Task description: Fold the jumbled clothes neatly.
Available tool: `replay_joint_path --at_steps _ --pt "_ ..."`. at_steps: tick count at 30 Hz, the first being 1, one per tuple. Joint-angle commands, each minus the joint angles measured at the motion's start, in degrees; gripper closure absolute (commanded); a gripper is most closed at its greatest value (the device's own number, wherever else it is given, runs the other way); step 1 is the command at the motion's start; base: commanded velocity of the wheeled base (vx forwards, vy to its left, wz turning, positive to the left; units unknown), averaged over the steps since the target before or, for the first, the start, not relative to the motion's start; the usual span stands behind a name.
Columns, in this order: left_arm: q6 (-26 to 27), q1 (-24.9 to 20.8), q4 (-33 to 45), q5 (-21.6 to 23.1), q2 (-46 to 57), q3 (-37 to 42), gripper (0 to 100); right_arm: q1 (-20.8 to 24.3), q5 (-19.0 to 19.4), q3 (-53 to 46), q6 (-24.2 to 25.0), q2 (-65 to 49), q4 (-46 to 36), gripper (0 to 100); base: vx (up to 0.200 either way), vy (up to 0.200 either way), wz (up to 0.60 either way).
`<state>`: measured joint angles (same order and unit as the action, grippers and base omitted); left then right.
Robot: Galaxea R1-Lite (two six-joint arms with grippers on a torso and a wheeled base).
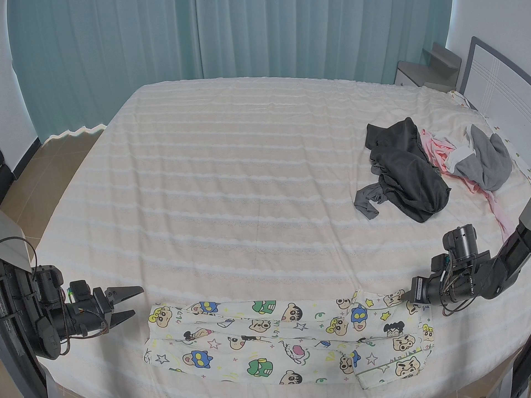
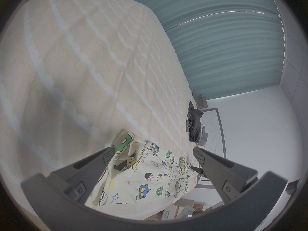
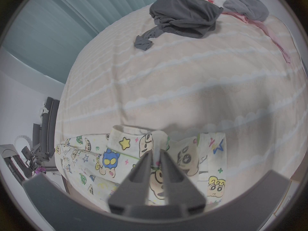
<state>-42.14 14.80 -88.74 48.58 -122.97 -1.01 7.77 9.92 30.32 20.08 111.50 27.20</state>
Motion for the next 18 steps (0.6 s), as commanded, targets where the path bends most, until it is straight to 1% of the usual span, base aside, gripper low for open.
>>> replay_joint_path --at_steps 1,2,3,5,7,8,9,10,12,15,17,18 --pt "1.1 0.0 0.0 -0.3 0.8 0.7 0 -0.9 0.1 -1.3 0.1 2.2 1.3 0 0.000 0.000 0.00" --pt "1.1 0.0 0.0 -0.3 0.8 0.7 0 -0.9 0.1 -1.4 0.1 2.1 1.3 0 0.000 0.000 0.00" --pt "2.9 -0.2 0.0 -0.9 1.2 0.7 0 -1.3 0.3 -2.6 0.6 0.3 2.4 0 0.000 0.000 0.00" --pt "4.2 -1.0 -0.1 -2.0 1.2 0.7 0 -1.6 0.6 -4.0 1.0 -1.7 3.2 0 0.000 0.000 0.00" --pt "5.3 -4.8 -0.1 -7.9 1.3 0.6 0 -2.5 1.8 -6.4 2.1 -5.4 4.2 0 0.000 0.000 0.00" --pt "5.4 -5.8 -0.1 -9.4 1.2 0.6 0 -2.7 2.1 -7.0 2.6 -6.5 4.4 0 0.000 0.000 0.00" --pt "5.8 -9.9 -0.1 -14.3 1.2 0.5 0 -3.1 3.2 -8.5 4.6 -9.3 4.9 0 0.000 0.000 0.00" --pt "6.0 -11.6 -0.1 -16.2 1.1 0.4 0 -3.2 3.6 -9.1 5.5 -10.3 5.0 0 0.000 0.000 0.00" --pt "6.2 -18.9 0.0 -21.9 0.7 -0.2 0 -3.4 5.1 -11.4 8.8 -14.7 5.8 0 0.000 0.000 0.00" --pt "7.0 -23.3 0.8 -23.2 0.6 -1.5 0 -3.0 6.0 -13.9 11.4 -18.2 7.2 0 0.000 0.000 0.00" --pt "7.3 -24.1 1.9 -23.4 0.6 -2.7 0 -2.6 6.6 -15.5 11.6 -19.2 8.7 0 0.000 0.000 0.00" --pt "7.3 -24.6 3.7 -23.4 0.6 -3.6 0 -2.5 7.0 -16.3 11.5 -19.4 9.8 0 0.000 0.000 0.00"
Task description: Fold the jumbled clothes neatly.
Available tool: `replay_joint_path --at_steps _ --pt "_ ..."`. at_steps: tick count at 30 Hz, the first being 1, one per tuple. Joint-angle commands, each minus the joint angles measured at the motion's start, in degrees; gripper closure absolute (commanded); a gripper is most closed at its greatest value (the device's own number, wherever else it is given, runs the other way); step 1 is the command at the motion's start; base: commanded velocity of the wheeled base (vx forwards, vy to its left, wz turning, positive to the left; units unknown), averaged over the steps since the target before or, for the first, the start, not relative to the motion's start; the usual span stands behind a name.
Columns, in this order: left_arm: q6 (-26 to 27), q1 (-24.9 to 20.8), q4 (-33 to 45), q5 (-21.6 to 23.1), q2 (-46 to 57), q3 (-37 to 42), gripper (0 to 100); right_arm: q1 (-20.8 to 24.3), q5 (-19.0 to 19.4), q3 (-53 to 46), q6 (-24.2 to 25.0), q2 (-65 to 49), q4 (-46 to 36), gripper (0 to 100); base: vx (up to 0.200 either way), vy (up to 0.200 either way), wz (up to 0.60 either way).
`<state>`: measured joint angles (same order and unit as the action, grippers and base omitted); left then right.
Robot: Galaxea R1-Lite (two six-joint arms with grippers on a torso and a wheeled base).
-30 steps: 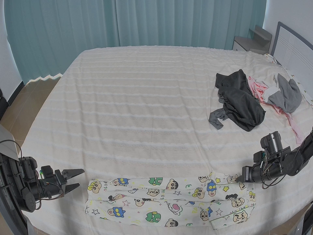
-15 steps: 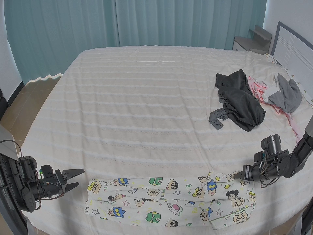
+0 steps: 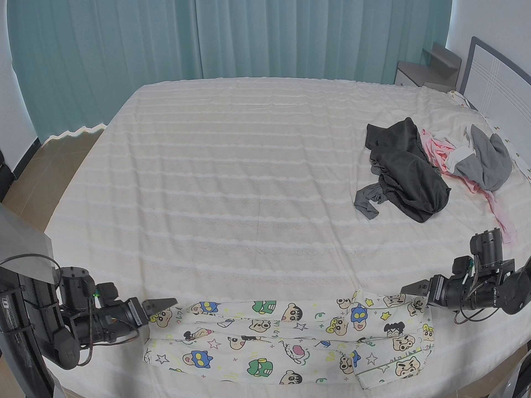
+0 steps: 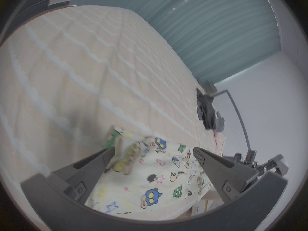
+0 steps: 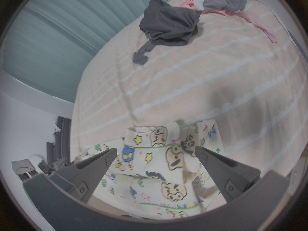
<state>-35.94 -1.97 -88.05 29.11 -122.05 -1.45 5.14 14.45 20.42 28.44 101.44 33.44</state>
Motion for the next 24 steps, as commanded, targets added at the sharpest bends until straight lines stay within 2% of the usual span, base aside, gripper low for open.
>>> replay_joint_path --at_steps 1,5,8,11,13,19,22,24 --pt "1.2 -7.9 4.7 -3.9 -0.3 -3.8 0 0.2 2.6 -6.9 3.1 -9.4 4.4 0 0.000 0.000 0.00" --pt "2.5 -7.8 8.0 -5.6 1.2 -6.1 0 0.3 3.2 -8.6 3.0 -8.5 6.6 0 0.000 0.000 0.00" --pt "2.5 -7.5 9.8 -6.1 5.9 -8.0 0 0.2 4.2 -9.1 3.1 -7.7 6.7 0 0.000 0.000 0.00" --pt "4.0 -7.3 15.2 -8.8 9.7 -10.2 0 0.3 5.1 -9.4 3.1 -7.2 6.9 0 0.000 0.000 0.00" --pt "7.1 -5.7 18.4 -10.4 11.8 -11.1 0 0.3 5.8 -9.7 3.2 -7.2 6.9 0 0.000 0.000 0.00" --pt "14.7 0.3 25.2 -10.3 12.8 -11.2 0 1.0 6.5 -10.4 3.2 -7.0 6.9 0 0.000 0.000 0.00" --pt "13.4 2.1 26.5 -9.3 14.9 -12.0 0 1.4 6.5 -10.7 3.2 -6.6 7.2 0 0.000 0.000 0.00" --pt "6.0 2.4 28.8 -7.1 19.2 -14.0 0 1.5 6.5 -11.6 3.2 -6.2 8.6 0 0.000 0.000 0.00"
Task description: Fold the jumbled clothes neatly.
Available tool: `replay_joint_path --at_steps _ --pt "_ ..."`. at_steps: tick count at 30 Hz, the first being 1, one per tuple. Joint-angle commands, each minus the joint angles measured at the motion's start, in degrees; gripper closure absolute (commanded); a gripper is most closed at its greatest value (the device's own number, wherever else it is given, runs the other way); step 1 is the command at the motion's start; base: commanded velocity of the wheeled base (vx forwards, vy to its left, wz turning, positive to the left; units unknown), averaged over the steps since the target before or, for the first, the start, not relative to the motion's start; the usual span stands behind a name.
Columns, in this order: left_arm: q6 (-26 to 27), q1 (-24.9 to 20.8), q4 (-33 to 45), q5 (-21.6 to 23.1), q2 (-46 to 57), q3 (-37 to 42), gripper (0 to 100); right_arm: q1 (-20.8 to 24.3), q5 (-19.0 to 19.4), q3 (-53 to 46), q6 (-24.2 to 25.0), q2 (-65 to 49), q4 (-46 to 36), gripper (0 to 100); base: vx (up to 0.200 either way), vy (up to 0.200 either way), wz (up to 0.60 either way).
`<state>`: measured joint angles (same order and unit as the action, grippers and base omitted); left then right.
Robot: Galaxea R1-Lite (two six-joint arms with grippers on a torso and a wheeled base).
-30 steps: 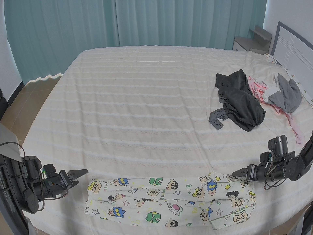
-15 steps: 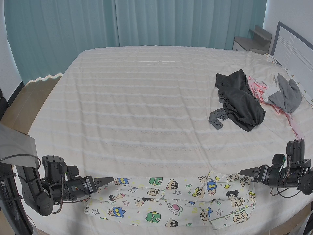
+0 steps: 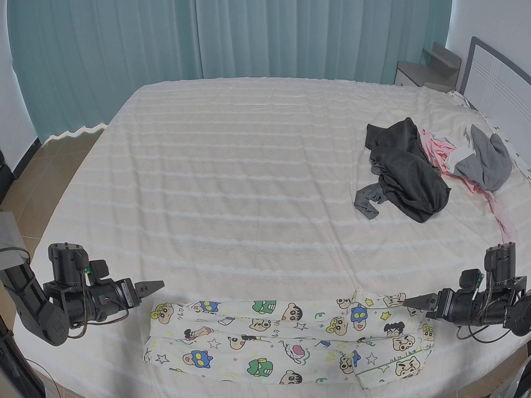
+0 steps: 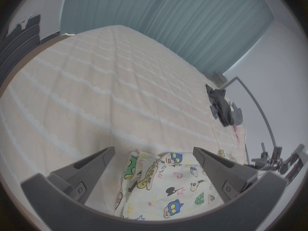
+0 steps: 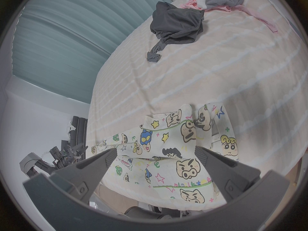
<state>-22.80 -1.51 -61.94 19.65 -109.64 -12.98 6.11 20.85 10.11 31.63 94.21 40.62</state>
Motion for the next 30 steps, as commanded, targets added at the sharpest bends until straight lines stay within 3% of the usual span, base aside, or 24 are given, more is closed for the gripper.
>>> replay_joint_path --at_steps 1,3,5,6,8,16,30 --pt "-9.4 1.9 3.8 3.1 8.4 -3.5 0 0.7 0.1 -1.7 0.0 1.2 2.1 0 0.000 0.000 0.00" --pt "-13.9 1.2 8.5 4.9 12.8 -6.3 0 1.1 0.1 -2.3 0.0 1.5 3.0 0 0.000 0.000 0.00" --pt "-15.0 0.4 11.2 5.2 14.4 -7.4 0 1.7 0.0 -3.8 0.0 2.1 5.6 0 0.000 0.000 0.00" --pt "-15.8 -2.7 16.7 4.8 16.9 -9.7 0 1.8 0.0 -5.1 0.0 2.9 8.1 0 0.000 0.000 0.00" --pt "-15.9 -6.3 20.5 3.6 17.9 -11.7 0 2.2 0.0 -6.2 0.0 4.0 10.7 0 0.000 0.000 0.00" --pt "-15.9 -16.9 21.3 -8.8 11.7 -15.1 0 2.3 0.0 -8.6 0.2 6.3 16.9 0 0.000 0.000 0.00" --pt "-22.0 -18.6 18.1 -11.6 0.7 -13.9 0 2.3 0.1 -9.1 0.2 5.9 17.3 0 0.000 0.000 0.00"
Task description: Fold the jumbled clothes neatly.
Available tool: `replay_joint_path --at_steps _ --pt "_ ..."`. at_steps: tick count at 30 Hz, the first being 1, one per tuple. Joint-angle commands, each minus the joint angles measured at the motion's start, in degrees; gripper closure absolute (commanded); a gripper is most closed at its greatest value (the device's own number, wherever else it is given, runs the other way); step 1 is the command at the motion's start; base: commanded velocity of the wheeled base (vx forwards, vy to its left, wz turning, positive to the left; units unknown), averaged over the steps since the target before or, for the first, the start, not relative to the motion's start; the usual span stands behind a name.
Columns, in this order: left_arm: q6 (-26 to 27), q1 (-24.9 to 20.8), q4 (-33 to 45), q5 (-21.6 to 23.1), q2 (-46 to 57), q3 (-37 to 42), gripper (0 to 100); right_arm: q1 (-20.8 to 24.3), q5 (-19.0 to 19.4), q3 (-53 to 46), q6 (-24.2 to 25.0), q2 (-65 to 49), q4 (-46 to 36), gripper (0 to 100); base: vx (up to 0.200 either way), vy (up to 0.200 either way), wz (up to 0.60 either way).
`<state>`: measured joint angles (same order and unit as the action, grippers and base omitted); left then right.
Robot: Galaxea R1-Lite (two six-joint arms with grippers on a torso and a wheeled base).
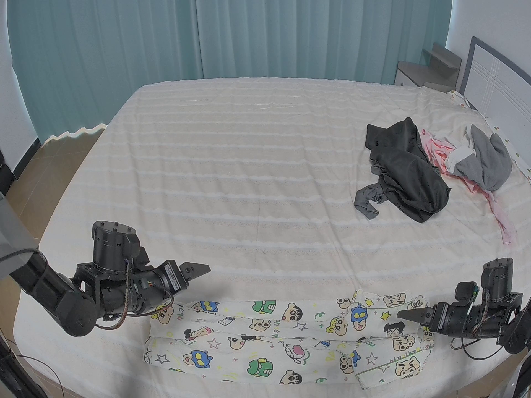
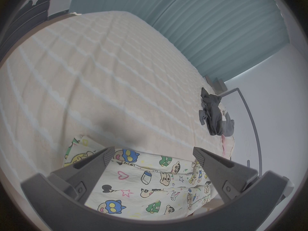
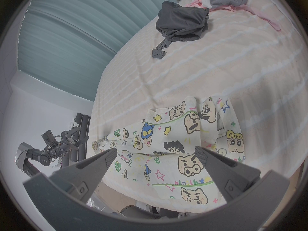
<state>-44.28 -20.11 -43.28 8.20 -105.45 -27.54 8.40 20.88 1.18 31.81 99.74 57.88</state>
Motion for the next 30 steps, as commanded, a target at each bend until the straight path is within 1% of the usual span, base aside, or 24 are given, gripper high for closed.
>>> replay_joint_path --at_steps 1,3,5,9,12,14,17,19,21,22,23,26,28,30 --pt "-1.0 0.1 -1.2 -0.1 -4.0 1.2 0 0.0 0.0 -0.1 0.0 0.4 0.0 0 0.000 0.000 0.00" --pt "-1.6 0.2 -2.2 -0.1 -4.8 2.1 0 0.0 0.0 -0.2 0.0 0.5 0.0 0 0.000 0.000 0.00" --pt "-3.3 0.2 -3.5 0.0 -5.9 3.9 0 0.0 0.0 -0.2 0.0 0.6 0.0 0 0.000 0.000 0.00" --pt "-6.5 0.4 -3.8 -0.2 -9.5 4.7 0 0.0 0.0 -0.3 0.0 0.6 0.0 0 0.000 0.000 0.00" --pt "-6.9 1.6 -5.2 -0.6 -11.7 5.8 0 0.0 0.0 -0.5 0.0 0.6 0.0 0 0.000 0.000 0.00" --pt "-6.9 2.6 -8.9 -1.0 -12.7 8.3 0 0.0 0.0 -0.5 0.0 0.6 0.0 0 0.000 0.000 0.00" --pt "-6.4 3.6 -13.9 -1.0 -13.5 11.2 0 0.0 0.1 -0.5 0.0 0.7 0.0 0 0.000 0.000 0.00" --pt "-5.9 5.2 -17.4 -1.0 -14.1 13.2 0 0.1 0.1 -0.5 0.0 0.8 0.0 0 0.000 0.000 0.00" --pt "-4.3 6.9 -18.9 -1.0 -14.8 14.2 0 0.1 0.1 -0.5 0.0 0.8 0.0 0 0.000 0.000 0.00" --pt "-4.3 6.9 -18.9 -1.0 -14.8 14.2 0 0.1 0.1 -0.5 0.0 0.8 0.0 0 0.000 0.000 0.00" --pt "-2.1 9.0 -19.7 -0.8 -15.6 14.7 0 0.1 0.1 -0.5 0.0 0.8 0.0 0 0.000 0.000 0.00" --pt "-1.3 11.8 -20.3 -0.3 -15.1 15.2 0 0.1 0.1 -0.6 0.0 0.8 0.0 0 0.000 0.000 0.00" --pt "-1.0 13.7 -20.9 1.5 -13.3 16.0 0 0.1 0.1 -0.6 0.0 0.9 0.0 0 0.000 0.000 0.00" --pt "0.0 15.4 -21.7 4.5 -10.6 17.7 0 0.1 0.1 -0.7 0.0 0.9 0.0 0 0.000 0.000 0.00"
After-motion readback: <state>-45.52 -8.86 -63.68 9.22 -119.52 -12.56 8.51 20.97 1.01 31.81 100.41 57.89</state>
